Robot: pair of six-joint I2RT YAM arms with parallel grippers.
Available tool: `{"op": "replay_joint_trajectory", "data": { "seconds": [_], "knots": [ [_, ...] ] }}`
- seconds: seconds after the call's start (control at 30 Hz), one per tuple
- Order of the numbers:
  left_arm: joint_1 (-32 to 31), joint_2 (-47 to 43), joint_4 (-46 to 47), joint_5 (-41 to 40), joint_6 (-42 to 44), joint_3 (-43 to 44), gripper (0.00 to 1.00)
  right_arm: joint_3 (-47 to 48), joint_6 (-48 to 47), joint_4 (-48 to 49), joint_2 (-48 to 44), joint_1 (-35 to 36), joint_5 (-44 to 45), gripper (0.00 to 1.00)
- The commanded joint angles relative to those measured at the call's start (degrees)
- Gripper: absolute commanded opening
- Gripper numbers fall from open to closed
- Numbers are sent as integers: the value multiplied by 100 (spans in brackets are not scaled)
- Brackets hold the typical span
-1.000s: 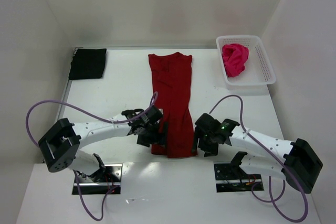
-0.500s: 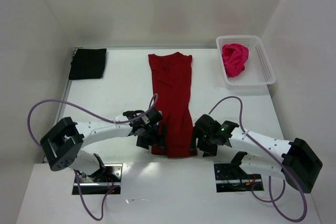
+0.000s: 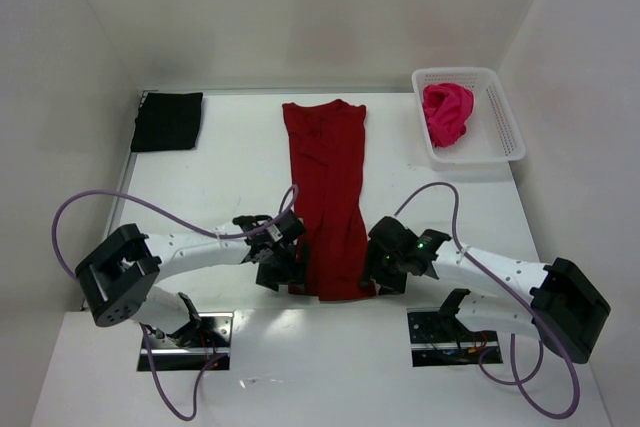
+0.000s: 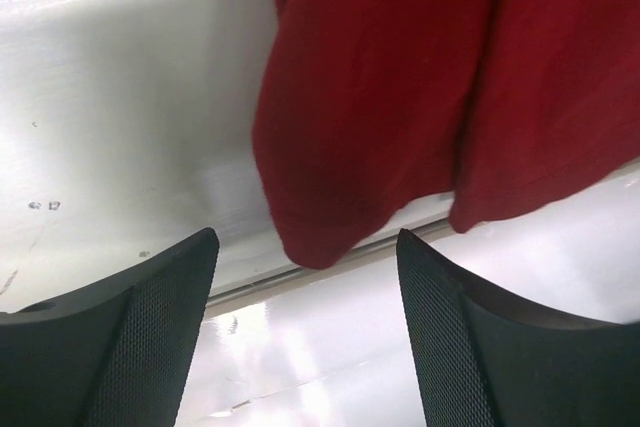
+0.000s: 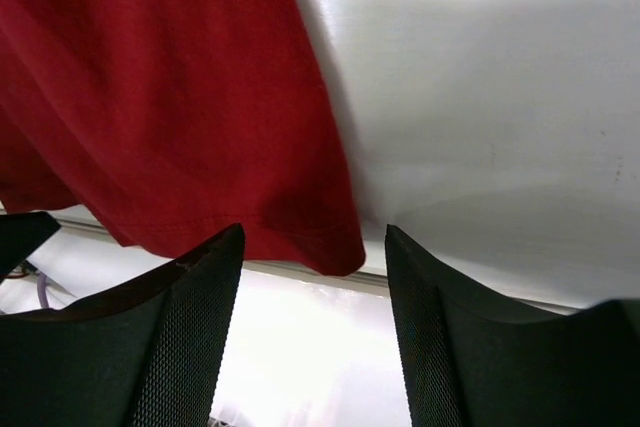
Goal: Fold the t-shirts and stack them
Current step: Grab the bottom of the folded rectangular tshirt with both arms
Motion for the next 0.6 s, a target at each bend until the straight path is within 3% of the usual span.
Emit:
{"op": "replay_joint_trajectory", "data": {
  "seconds": [0.0,0.57],
  "knots": [
    [-22,-59,77,18,-97,-143,80,86,102,319,74,57,143,64],
    [-22,170,446,-394,-264,-196,79,-134,155,539,223,57,301,61]
  ]
}}
